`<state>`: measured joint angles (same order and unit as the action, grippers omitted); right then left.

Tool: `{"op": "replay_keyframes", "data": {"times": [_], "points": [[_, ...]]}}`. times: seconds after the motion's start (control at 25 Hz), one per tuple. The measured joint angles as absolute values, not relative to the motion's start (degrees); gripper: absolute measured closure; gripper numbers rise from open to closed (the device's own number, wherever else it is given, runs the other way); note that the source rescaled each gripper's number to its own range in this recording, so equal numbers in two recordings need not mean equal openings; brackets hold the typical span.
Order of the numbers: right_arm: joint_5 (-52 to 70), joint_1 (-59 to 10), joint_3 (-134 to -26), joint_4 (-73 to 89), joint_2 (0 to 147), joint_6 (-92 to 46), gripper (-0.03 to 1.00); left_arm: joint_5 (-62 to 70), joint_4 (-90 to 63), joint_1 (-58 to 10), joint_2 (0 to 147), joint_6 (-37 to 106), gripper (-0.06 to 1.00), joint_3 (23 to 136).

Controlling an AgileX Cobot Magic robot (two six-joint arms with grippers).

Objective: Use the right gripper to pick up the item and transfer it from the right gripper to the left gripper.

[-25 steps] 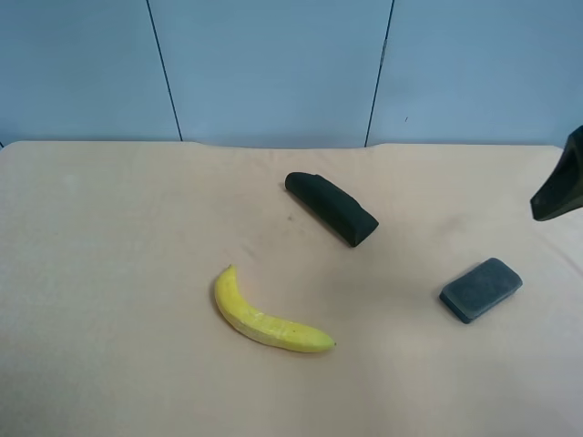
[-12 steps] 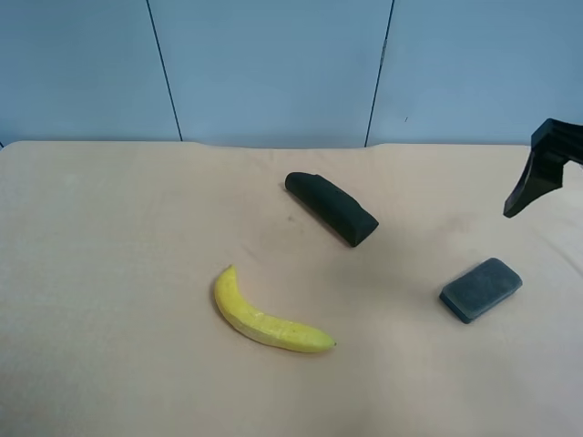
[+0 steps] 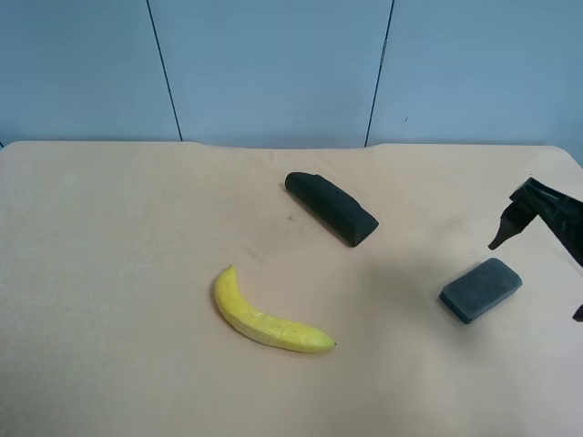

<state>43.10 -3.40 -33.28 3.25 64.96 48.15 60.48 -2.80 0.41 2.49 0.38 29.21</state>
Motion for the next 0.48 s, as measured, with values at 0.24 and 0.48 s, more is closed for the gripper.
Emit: {"op": "replay_keyframes", "data": {"times": [0.24,0.48], "points": [[36.9,-3.4,-28.73,-2.98,67.39,63.7,-0.03,60.48,-2.8,0.41,2.49,0.38,-0.06,29.21],[35.05,-3.4,-28.67,-6.03,73.61,69.87,-0.03,60.48,-2.8,0.41,2.49,0.38,-0.06,29.21]]}}
